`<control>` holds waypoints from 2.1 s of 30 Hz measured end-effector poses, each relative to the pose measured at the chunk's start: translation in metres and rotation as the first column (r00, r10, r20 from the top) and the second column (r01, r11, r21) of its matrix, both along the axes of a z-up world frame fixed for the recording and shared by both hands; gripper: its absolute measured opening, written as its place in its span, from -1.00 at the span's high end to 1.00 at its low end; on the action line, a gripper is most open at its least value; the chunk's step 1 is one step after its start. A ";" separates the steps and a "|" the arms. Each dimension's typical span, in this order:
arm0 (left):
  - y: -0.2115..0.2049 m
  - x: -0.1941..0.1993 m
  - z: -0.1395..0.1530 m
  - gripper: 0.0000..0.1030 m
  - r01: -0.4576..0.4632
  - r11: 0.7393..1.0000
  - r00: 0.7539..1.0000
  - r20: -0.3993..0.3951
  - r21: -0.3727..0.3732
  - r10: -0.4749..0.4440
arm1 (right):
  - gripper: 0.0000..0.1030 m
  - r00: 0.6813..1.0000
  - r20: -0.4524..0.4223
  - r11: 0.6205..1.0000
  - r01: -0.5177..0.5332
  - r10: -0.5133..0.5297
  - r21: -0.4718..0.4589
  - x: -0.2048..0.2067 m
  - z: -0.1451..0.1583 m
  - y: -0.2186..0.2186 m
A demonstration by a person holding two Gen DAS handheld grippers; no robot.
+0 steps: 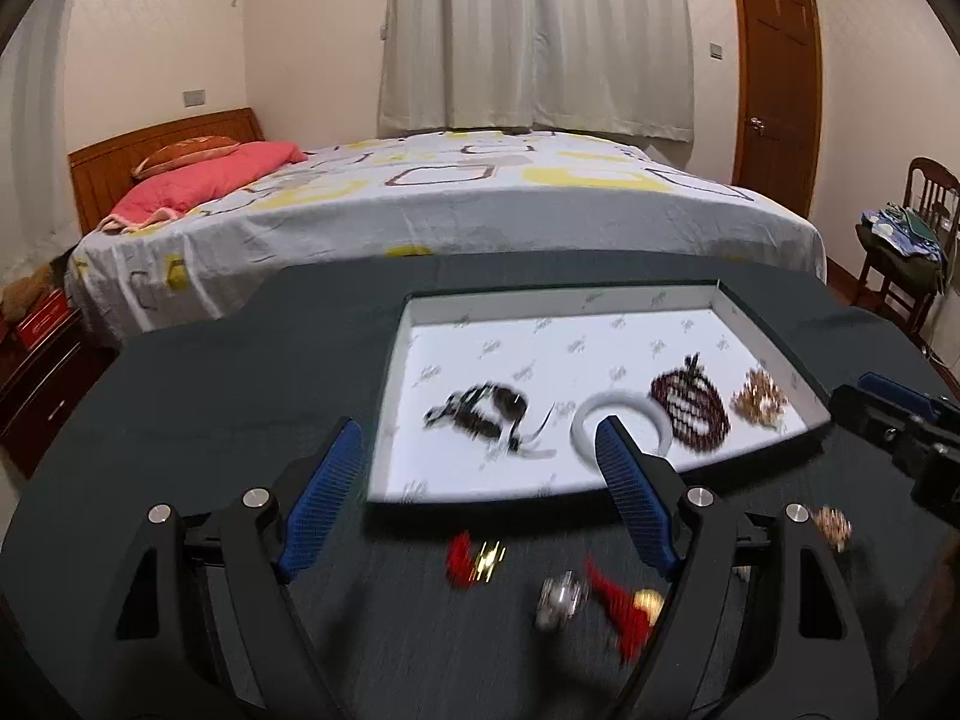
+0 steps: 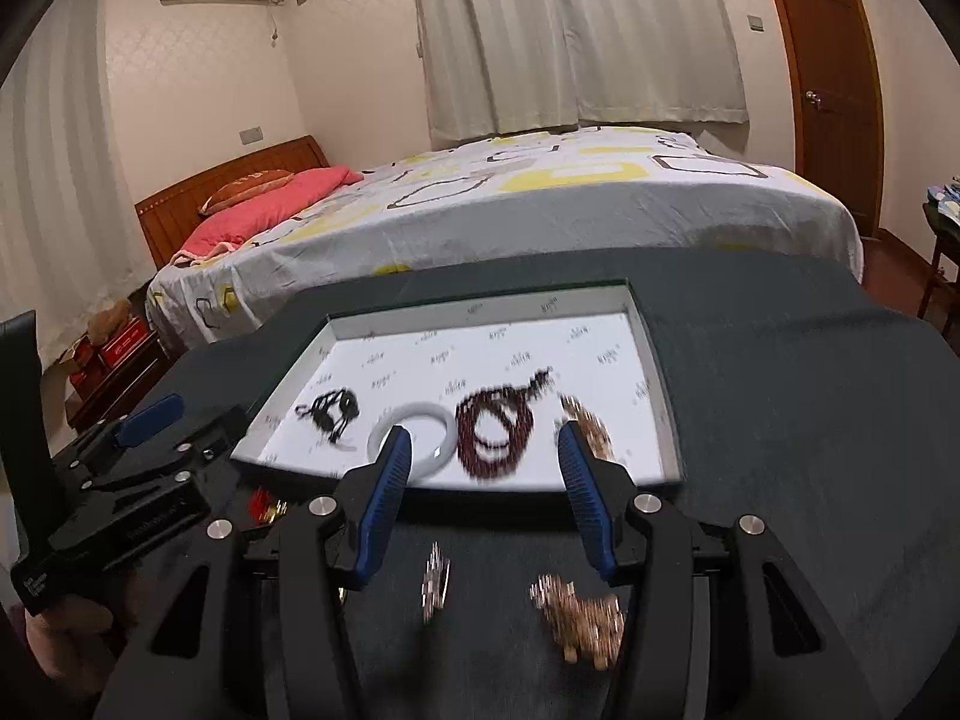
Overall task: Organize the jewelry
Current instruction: 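Open both grippers to drop the pendant and beads into the box, then move the left gripper down over the pearl pendant on the table, then grasp the silver ring charm with the left gripper while the right grasps the rhinestone brooch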
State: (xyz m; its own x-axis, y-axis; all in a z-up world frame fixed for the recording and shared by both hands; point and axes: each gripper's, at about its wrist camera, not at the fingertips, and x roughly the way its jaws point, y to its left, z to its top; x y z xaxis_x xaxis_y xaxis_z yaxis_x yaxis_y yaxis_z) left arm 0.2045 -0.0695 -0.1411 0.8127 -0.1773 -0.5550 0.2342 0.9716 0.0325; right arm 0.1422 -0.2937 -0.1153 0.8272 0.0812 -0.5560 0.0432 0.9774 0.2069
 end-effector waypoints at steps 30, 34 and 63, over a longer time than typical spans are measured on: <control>-0.017 -0.020 -0.059 0.06 0.074 0.997 0.969 -0.239 0.028 -0.066 | 0.02 0.998 -0.069 0.997 -0.002 0.007 0.071 -0.050 -0.042 -0.002; -0.022 -0.013 -0.063 0.16 0.086 0.996 0.960 -0.269 0.040 -0.072 | 0.02 0.998 -0.070 0.996 0.001 0.005 0.086 -0.049 -0.042 -0.005; -0.012 -0.024 -0.050 0.53 0.086 0.996 0.968 -0.238 0.014 -0.080 | 0.02 0.994 -0.108 0.996 -0.006 0.016 0.092 -0.044 -0.053 -0.003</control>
